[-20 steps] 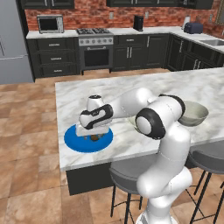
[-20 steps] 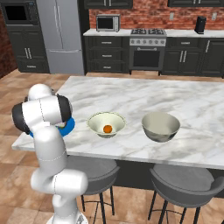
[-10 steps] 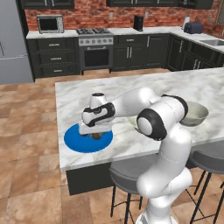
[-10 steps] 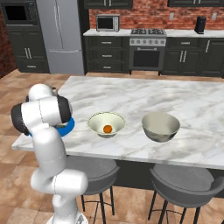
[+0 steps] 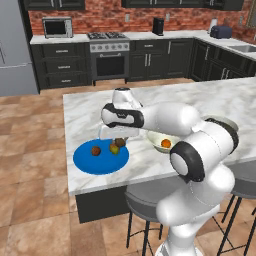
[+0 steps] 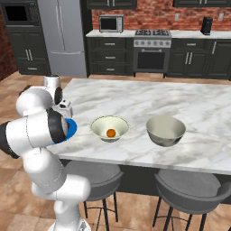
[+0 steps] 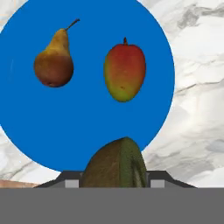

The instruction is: Take the fruits from the plate on the dining counter and place two fruits in each bowl.

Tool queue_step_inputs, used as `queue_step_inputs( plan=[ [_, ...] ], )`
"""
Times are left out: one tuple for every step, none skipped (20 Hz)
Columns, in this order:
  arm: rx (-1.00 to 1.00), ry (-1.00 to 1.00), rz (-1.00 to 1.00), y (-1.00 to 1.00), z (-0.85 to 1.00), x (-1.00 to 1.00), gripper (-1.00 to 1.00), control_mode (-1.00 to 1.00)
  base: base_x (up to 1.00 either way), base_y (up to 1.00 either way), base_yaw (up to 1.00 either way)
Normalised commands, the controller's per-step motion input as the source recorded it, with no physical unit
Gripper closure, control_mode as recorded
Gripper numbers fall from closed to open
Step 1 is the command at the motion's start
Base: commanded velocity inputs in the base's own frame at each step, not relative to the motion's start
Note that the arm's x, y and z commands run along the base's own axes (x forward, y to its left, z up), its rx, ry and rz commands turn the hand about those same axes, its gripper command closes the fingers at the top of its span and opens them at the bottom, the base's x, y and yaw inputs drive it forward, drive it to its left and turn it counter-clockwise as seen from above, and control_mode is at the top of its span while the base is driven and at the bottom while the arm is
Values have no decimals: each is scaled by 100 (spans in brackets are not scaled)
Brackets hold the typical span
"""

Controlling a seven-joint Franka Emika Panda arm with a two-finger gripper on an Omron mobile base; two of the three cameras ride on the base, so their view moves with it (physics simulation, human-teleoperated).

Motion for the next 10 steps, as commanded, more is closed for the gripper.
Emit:
queue_step_inputs(
  plan=[
    [0, 0, 0, -99, 68, -6, 100, -100, 0, 0, 0],
    [0, 0, 0, -100, 44, 0, 100, -100, 0, 0, 0],
    [0, 0, 0, -100, 32, 0, 100, -100, 0, 0, 0],
    [0, 1, 0, -100, 21, 0, 100, -100, 0, 0, 0],
    [0, 2, 0, -100, 14, 6, 100, -100, 0, 0, 0],
    [0, 0, 0, -100, 3, 1, 100, -100, 0, 0, 0],
    [0, 0, 0, -100, 0, 1, 100, -100, 0, 0, 0],
    [0, 0, 0, -100, 0, 4, 100, -100, 0, 0, 0],
    [0, 0, 0, -100, 0, 16, 100, -100, 0, 0, 0],
    [0, 0, 0, -100, 0, 36, 100, -100, 0, 0, 0]
  ],
)
